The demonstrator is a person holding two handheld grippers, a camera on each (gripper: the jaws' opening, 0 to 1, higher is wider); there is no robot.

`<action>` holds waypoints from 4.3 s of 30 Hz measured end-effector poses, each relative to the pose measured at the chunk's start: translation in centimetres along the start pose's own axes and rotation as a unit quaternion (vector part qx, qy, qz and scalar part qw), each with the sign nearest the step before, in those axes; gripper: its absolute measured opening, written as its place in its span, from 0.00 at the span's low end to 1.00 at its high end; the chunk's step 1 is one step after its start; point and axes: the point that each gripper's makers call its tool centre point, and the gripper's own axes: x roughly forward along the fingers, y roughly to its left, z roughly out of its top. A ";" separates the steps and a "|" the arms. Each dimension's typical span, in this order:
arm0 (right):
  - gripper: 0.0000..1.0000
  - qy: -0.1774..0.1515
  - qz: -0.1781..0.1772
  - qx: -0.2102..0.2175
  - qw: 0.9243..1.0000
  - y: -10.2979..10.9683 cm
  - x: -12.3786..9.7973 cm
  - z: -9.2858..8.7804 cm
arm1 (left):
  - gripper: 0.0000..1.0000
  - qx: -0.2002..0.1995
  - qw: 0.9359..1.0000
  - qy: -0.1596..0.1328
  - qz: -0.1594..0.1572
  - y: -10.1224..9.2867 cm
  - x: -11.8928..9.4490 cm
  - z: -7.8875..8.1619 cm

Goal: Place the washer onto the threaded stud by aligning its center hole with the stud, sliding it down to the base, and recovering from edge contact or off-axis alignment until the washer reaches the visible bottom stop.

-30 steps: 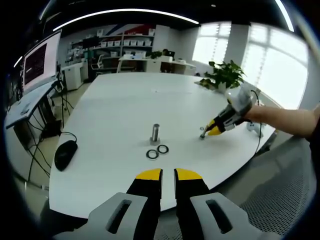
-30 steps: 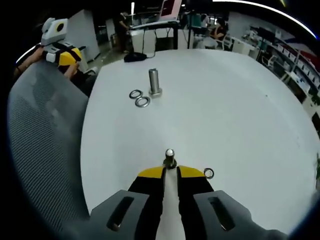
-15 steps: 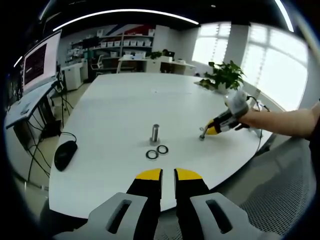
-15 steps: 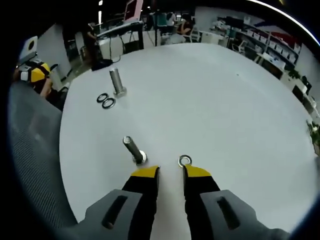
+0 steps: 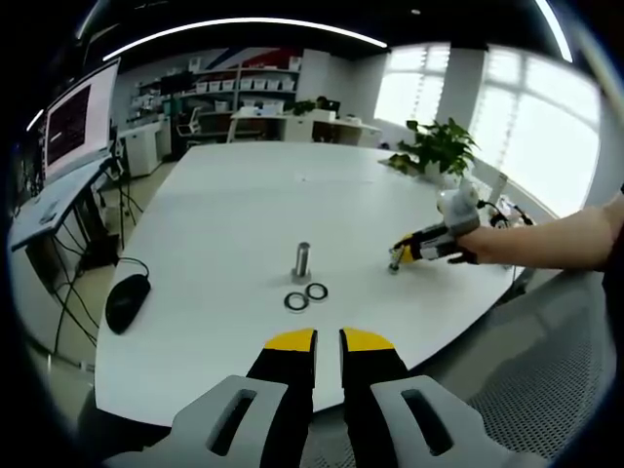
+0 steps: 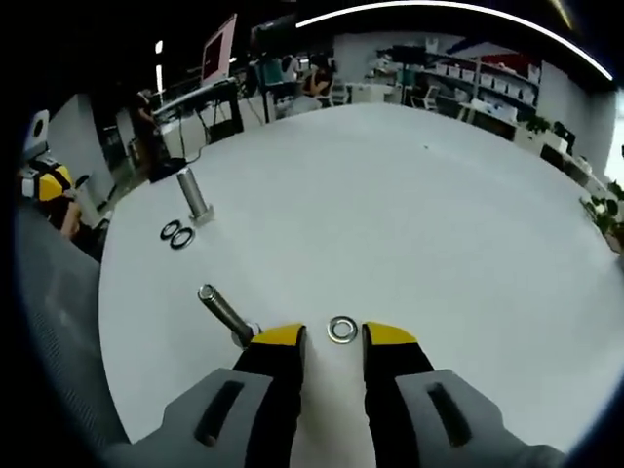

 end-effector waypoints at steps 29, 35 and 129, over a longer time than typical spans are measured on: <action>0.15 -0.045 0.050 0.097 0.993 -0.4 -2.5 3.4 | 0.07 -0.002 1.000 -0.001 0.003 0.1 0.0 0.0; 0.15 -0.048 0.092 0.071 0.992 1.1 -3.7 5.0 | 0.07 -0.002 1.000 -0.003 0.002 0.1 0.0 0.1; 0.27 -0.240 0.079 0.242 0.937 -3.8 -9.6 14.0 | 0.06 0.003 1.000 0.000 -0.001 -0.1 0.0 0.1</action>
